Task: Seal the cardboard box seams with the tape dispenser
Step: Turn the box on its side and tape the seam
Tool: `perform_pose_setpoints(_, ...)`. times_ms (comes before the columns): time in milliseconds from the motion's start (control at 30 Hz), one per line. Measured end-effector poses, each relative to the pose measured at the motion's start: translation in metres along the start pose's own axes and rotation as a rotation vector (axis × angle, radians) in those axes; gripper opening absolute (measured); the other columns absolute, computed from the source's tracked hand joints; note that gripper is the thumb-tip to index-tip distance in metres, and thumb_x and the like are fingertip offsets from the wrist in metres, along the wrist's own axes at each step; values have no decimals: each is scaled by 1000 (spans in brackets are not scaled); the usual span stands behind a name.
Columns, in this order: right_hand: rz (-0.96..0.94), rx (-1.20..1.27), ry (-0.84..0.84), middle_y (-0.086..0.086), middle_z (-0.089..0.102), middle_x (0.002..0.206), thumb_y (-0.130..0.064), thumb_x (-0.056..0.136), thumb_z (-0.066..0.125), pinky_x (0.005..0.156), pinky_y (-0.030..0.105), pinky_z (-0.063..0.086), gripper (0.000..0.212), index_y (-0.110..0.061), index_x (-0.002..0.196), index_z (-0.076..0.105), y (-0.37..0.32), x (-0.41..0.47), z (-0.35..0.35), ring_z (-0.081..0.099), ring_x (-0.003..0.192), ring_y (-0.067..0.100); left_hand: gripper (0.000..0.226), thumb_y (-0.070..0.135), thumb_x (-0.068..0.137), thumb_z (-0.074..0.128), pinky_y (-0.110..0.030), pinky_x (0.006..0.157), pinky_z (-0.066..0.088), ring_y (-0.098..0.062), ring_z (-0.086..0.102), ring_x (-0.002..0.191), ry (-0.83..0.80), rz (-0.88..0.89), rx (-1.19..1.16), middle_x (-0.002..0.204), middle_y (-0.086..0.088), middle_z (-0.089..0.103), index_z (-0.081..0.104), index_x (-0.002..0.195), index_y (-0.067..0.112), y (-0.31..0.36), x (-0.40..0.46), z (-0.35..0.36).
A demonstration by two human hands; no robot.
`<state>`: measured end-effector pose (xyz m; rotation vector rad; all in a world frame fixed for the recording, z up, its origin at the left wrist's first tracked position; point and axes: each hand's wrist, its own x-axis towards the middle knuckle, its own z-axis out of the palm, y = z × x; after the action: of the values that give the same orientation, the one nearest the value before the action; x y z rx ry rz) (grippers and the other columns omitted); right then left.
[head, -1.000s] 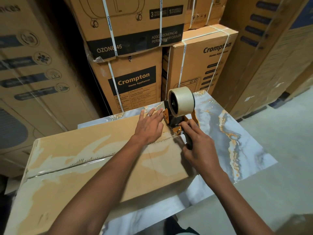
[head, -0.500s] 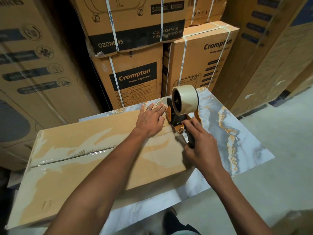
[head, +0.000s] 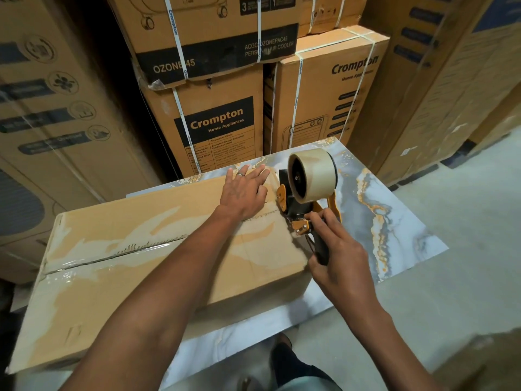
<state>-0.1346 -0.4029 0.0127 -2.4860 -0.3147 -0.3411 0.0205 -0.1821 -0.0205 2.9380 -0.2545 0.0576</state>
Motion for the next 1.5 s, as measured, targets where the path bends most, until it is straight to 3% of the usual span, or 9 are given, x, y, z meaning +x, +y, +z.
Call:
perform_pose_setpoints(133,1,-21,17,-4,46,154,2,68,76,70,37,55,81,-24,142,54,2,-11,-2,69,99,28,61,32,99,28,-58,124,2,-30,19,154,0,0,-17,166,4,24,25,160,28,0,0,2)
perform_pose_setpoints(233,-2,17,67,-1,50,151,3,67,77,75,42,58,80,-22,140,57,4,-12,-5,66,106,28,65,26,100,27,-60,122,-9,-26,0,157,8,44,-96,170,4,11,10,162,30,-2,-8,6)
perform_pose_setpoints(333,2,37,79,-1,51,149,3,67,78,77,44,58,81,-22,141,56,3,-13,-5,65,106,27,67,29,95,22,-63,119,-17,-20,-6,156,-39,173,-191,169,7,7,15,161,31,-3,-19,5)
perform_pose_setpoints(467,12,31,79,-3,50,150,1,68,78,78,40,57,81,-24,141,55,2,-12,-7,59,106,20,68,34,93,20,-62,117,-20,-11,-6,156,-105,205,-254,167,14,10,14,161,34,3,-40,11)
perform_pose_setpoints(633,20,54,40,-5,47,152,-2,71,75,83,40,55,79,-25,143,53,6,-10,-8,59,114,21,70,41,93,13,-59,120,-17,-11,-7,155,-135,207,-173,166,18,-1,7,162,31,13,-57,13)
perform_pose_setpoints(767,-1,79,-3,-11,44,151,-3,71,70,77,34,52,78,-27,143,51,9,-7,-9,60,110,21,67,39,96,11,-60,120,-14,-12,-6,156,-134,159,-108,168,14,-1,2,162,32,19,-57,12)
perform_pose_setpoints(867,-10,73,-20,-10,41,153,-2,73,69,80,40,57,79,-28,144,48,8,-6,-8,63,108,24,66,39,96,11,-59,121,-12,-12,-6,156,-144,136,-81,169,12,-1,3,162,33,22,-58,10)
perform_pose_setpoints(1167,-87,13,-71,-6,42,145,0,71,67,60,37,52,77,-24,140,46,6,-12,-19,63,88,29,57,34,104,19,-59,123,-6,-11,-7,155,-169,86,12,169,11,-2,12,161,32,26,-55,7)
perform_pose_setpoints(1500,-72,40,-97,-10,38,152,-2,71,65,64,39,54,78,-28,142,45,17,-37,-29,63,92,30,56,35,106,17,-64,122,-2,-16,-4,156,-203,83,66,170,6,-2,8,161,32,34,-57,-1)
